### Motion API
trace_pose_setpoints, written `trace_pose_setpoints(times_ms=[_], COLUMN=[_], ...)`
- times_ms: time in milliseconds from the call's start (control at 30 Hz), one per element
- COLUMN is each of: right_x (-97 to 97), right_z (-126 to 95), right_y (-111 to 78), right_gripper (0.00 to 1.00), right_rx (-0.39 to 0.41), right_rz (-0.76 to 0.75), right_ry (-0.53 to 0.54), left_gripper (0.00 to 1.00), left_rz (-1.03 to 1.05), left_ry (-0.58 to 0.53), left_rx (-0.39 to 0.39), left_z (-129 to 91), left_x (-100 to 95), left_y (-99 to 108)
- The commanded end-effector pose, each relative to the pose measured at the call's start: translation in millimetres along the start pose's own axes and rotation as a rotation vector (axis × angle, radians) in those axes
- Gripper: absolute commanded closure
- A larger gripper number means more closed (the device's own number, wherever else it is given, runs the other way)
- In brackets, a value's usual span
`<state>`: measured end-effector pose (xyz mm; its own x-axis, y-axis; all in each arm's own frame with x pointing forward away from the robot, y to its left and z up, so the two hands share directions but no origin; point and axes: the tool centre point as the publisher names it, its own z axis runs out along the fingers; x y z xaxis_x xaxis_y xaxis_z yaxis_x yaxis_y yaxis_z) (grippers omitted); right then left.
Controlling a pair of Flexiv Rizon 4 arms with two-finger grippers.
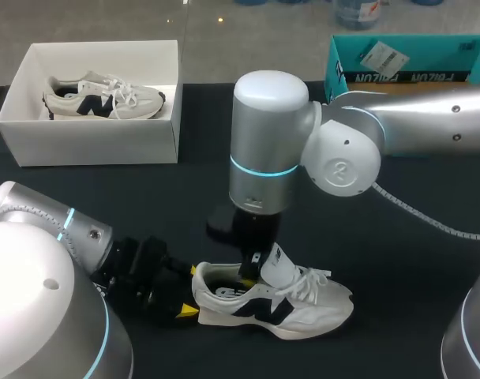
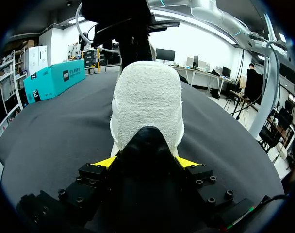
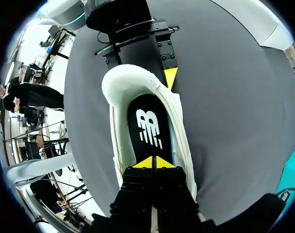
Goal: Take the shoe out of the shoebox, open the shoe tongue, remove and reinsert the insole, then place the shoe into the shoebox
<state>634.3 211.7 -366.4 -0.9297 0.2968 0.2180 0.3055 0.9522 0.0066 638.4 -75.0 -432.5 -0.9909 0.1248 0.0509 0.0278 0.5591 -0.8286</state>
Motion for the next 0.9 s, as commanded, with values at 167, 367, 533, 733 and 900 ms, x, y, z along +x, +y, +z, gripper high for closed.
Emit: trace_pose_setpoints(times_ms=[167,367,533,733,900], right_x=[5.3,5.2,0.6,-4.7,-8.3], right_z=[-15.7,-12.4,-8.4,-6.3,-5.3], right_y=[-6.8,-2.4,-6.4,-9.5,-12.2], right_gripper=[1.00,1.00,1.00,1.00,0.68], right_rx=[0.011,0.039,0.051,0.054,0.049], right_rz=[0.006,0.005,0.021,0.031,0.031], right_ry=[-0.030,-0.046,-0.068,-0.072,-0.068], left_gripper=[1.00,1.00,1.00,1.00,1.00], left_rz=[0.000,0.000,0.000,0.000,0.000], left_ry=[-0.001,-0.001,-0.001,-0.001,-0.001], left_rx=[-0.003,-0.003,-0.003,-0.003,-0.003], left_z=[4.6,4.6,4.6,4.6,4.6], left_x=[0.4,0.4,0.4,0.4,0.4], left_y=[1.8,1.8,1.8,1.8,1.8])
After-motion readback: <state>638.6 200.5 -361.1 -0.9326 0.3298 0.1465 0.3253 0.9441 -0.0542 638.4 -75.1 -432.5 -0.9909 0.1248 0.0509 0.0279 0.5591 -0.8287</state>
